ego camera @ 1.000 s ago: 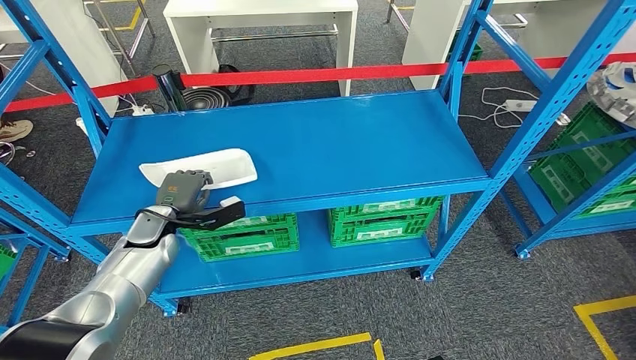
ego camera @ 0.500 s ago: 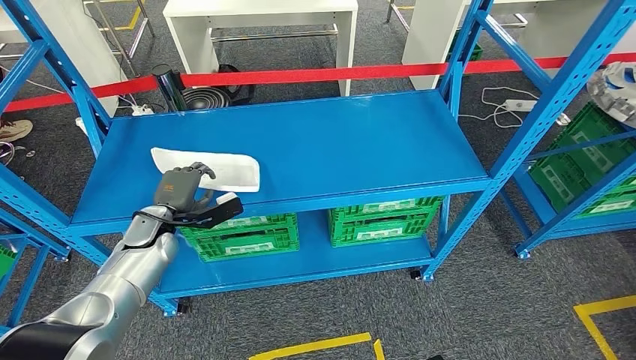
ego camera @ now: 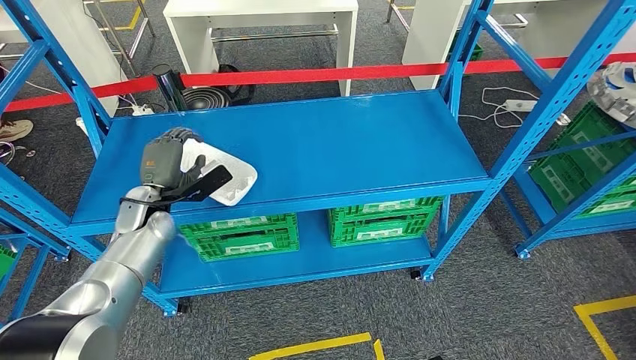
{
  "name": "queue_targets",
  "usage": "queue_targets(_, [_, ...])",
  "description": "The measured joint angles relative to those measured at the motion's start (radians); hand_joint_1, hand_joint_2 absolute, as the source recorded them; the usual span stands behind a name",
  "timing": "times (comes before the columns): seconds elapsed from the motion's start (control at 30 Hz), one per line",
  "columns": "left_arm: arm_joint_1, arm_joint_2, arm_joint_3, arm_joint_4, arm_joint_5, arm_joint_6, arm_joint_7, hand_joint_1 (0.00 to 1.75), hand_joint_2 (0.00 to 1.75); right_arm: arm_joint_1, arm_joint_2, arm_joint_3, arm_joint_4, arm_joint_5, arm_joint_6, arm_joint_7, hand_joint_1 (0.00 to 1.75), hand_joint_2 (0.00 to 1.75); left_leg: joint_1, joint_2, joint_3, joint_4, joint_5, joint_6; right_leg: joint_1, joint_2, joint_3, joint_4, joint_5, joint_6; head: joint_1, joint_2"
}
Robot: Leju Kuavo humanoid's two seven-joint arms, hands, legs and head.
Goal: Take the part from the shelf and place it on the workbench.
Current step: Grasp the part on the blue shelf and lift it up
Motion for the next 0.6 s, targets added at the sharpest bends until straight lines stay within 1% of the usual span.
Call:
queue_targets(0.23, [-0.037,-0.003,-0.003,0.000,-0.052,-0.061,0.015,0.89,1.75,0.000,0.000,-0.009,0.000,0.001,0.000,-0.002,0.00,0.00,0.000,0.000,0.000,0.000,0.000,0.000,0.000,0.000,0.000,0.000,0.000,0.000,0.000,0.000])
queue_targets(0.37, [-0.044,-0.003,-0.011,0.002,-0.069,-0.079,0.018,0.00,1.75,0.000,0.000,-0.015,0.000,0.001,0.002,-0.001,0.00,0.00,0.000,0.000,0.000,0.000,0.000,0.000,0.000,0.000,0.000,0.000,0.000,0.000,0.000,0.000])
queue_targets(0.6, [-0.046,0.002,-0.025,0.002,-0.089,-0.053,0.027,0.00,1.75,0.000,0.000,-0.021,0.000,0.004,0.004,0.001,0.00,0.00,0.000,0.000,0.000,0.000,0.000,0.000,0.000,0.000,0.000,0.000,0.000,0.000,0.000,0.000])
